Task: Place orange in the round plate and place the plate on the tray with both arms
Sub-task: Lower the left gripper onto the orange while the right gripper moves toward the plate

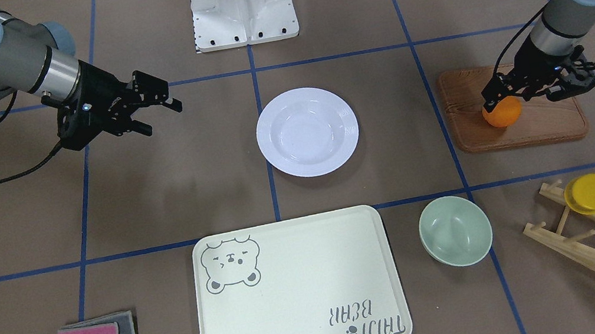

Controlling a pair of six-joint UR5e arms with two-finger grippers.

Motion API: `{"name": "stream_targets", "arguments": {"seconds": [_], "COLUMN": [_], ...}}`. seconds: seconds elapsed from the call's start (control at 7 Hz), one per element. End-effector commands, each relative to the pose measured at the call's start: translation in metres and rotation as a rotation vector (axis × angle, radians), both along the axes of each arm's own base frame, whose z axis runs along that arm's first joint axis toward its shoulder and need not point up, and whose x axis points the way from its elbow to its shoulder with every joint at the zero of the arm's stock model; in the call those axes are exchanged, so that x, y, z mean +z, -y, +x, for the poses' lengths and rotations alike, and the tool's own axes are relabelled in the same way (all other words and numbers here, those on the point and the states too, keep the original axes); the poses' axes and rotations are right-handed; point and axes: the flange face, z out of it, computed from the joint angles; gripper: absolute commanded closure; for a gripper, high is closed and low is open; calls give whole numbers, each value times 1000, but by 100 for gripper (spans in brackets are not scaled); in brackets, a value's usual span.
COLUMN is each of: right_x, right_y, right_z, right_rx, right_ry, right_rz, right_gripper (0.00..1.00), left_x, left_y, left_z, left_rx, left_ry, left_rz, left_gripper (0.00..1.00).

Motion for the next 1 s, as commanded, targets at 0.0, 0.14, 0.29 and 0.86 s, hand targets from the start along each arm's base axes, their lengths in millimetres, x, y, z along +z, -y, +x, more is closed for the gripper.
{"name": "stream_targets", "arguments": {"seconds": [0.0,0.14,0.29,0.86], "right_x": [-1,0,1,2], "right_y": [-2,-4,-7,-9], "right_z": [-4,-9,-12,-16], "right_rx": [10,17,14,13], "right_ry": [-1,-4,-6,-8], "right_rz": [3,6,6,6], "right_gripper": [2,2,2,2], "left_x": [6,13,12,21], "left_y": [4,5,9,7], "left_z": [5,13,21,37], "left_rx": [2,13,18,39], "left_ry": [8,14,14,16], "left_rz": [-11,-18,-18,-26], "left_gripper": [1,1,1,10]}}
